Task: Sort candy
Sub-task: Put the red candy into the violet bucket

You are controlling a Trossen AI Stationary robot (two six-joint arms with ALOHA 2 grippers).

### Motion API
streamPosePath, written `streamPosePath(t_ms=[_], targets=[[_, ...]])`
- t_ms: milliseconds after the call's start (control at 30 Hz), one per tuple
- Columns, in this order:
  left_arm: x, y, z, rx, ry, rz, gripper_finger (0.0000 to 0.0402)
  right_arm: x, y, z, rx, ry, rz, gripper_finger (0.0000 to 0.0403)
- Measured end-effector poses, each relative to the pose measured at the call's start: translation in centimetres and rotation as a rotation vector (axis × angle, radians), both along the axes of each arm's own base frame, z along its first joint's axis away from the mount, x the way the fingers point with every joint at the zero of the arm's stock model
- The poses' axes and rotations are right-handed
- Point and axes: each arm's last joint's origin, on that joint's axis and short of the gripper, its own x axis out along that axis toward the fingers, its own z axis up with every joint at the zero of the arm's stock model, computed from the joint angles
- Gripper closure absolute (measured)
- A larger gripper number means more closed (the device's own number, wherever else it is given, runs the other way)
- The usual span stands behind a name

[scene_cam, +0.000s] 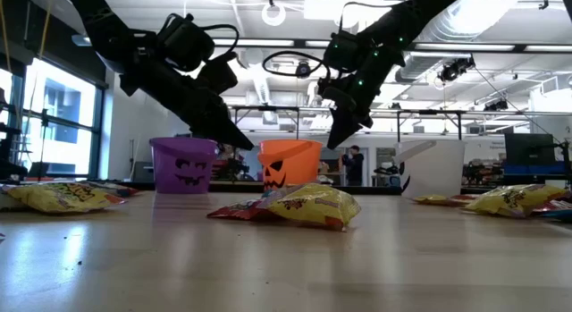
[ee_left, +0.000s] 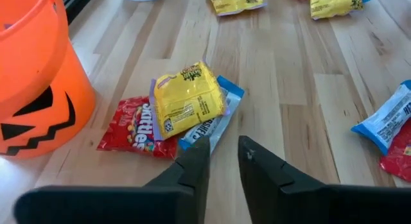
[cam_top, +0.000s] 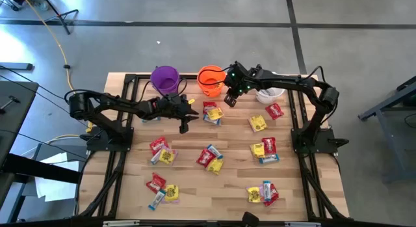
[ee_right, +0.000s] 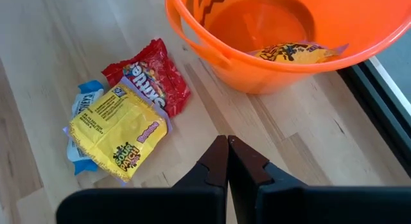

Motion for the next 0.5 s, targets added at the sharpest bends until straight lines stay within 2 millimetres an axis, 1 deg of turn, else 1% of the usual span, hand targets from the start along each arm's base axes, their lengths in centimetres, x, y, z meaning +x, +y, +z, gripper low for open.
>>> streamPosePath(t_ms=[167,333,400,500], targets=[[0.2,-0.5,0.0,0.061,0.010,-0.015,0.0294,-0.1,0.0,0.0,-0.004,0.012,0.015,0.0402],[0.6,-0.8,0.4,0.145,0.016,0.003,0.0275,-0.1,0.0,0.0,-0.020,0.019,0.041,0.0402],[1.0,-0.5,0.4,0.125,0.011,0.031,0.0271,-0.1,0.0,0.0,-0.025,0.021,0.050,0.0402],[1.8,0.5,0.3,0.034,0.013,0.111,0.0268,-0.1,0.0,0.0,-0.029,0.022,0.055,0.0402]])
